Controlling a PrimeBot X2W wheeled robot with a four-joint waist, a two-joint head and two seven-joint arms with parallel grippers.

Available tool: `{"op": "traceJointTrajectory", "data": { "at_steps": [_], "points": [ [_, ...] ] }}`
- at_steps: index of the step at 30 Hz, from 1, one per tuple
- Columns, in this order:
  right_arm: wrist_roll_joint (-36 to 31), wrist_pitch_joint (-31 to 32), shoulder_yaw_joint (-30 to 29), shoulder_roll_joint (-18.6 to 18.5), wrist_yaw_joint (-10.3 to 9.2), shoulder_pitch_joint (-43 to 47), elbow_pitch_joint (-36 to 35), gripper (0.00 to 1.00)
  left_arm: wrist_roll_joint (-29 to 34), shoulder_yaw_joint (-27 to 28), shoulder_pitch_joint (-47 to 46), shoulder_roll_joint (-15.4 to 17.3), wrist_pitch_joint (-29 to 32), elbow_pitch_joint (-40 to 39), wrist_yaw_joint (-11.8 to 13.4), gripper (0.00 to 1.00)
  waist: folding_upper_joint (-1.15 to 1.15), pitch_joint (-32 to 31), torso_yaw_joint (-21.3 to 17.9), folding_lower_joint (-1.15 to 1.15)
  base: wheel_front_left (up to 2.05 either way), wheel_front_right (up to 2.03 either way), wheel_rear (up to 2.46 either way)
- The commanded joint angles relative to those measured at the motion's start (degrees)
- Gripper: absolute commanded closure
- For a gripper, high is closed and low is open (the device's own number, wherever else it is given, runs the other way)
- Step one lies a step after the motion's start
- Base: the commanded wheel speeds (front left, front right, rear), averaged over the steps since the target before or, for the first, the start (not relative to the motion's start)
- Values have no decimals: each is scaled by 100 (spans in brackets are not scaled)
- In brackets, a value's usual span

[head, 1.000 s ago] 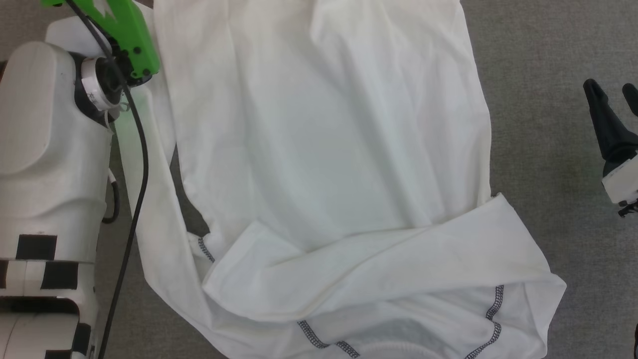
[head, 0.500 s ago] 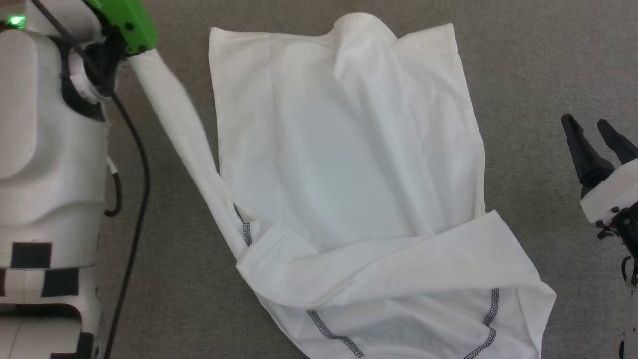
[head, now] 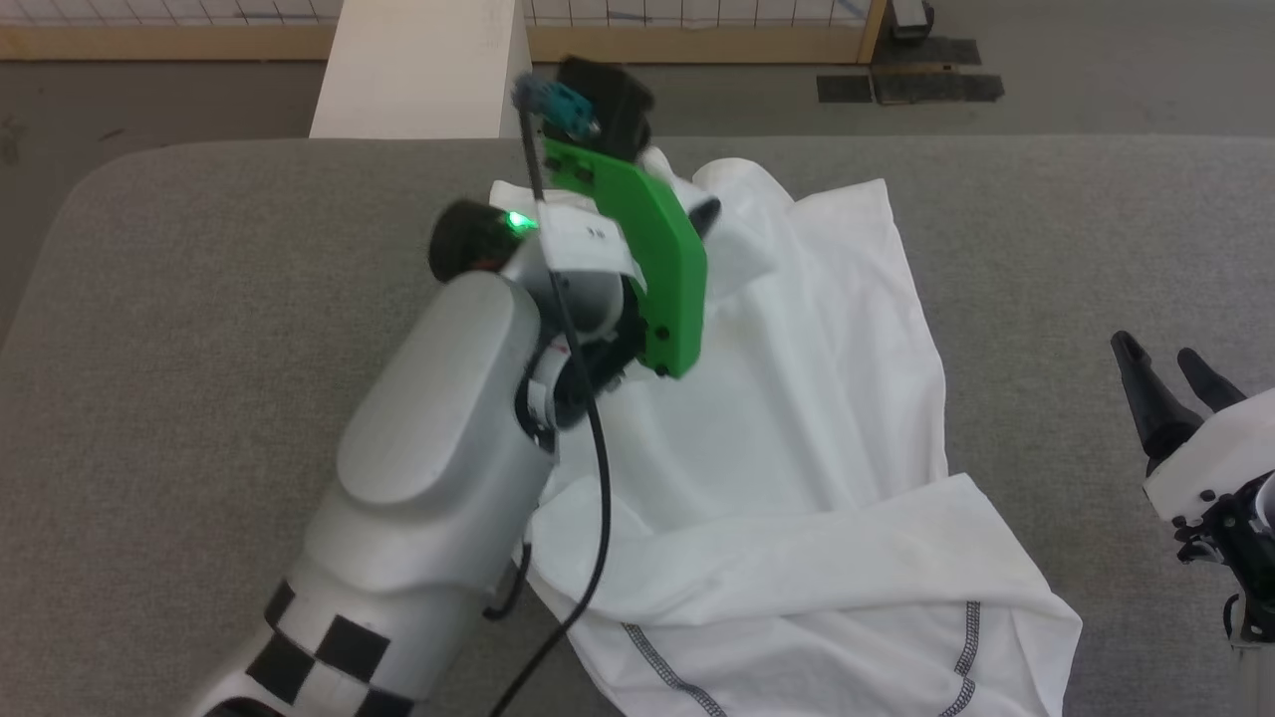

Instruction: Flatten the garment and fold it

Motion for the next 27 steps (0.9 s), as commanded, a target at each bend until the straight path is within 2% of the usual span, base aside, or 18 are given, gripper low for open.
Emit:
{"op": "traceJointTrajectory", "data": {
  "at_steps": [1, 4, 7, 15, 22, 27],
  "points": [
    [-53, -13, -3, 43, -8, 80, 27, 0, -177, -145, 249, -43, -68, -24, -29, 100, 57, -227, -9, 0, 0, 0, 0],
    [-67, -15, 0, 88, -8, 115, 47, 0, -481, -641, 558, -70, -268, -66, 60, 100, 57, -254, -84, 0, 0, 0, 0],
    [-63, -10, 39, 131, -8, 101, 68, 0, -804, -1347, 709, -73, -582, -27, 267, 100, 57, -235, -226, 0, 0, 0, 0],
    [-39, -45, 62, 186, -8, 16, 121, 0, -1348, -2830, 480, -75, -1232, 506, 627, 100, 57, 70, -688, 0, 0, 0, 0],
    [26, -158, 114, 208, -8, -88, 256, 0, -1881, -3697, 45, -76, -1795, 727, 735, 100, 57, 418, -1108, 0, 0, 0, 0],
    [70, -260, 159, 205, -8, -150, 370, 0, -2152, -4261, -116, -76, -1583, 984, 798, 100, 57, 532, -1273, 0, 0, 0, 0]
  ]
}}
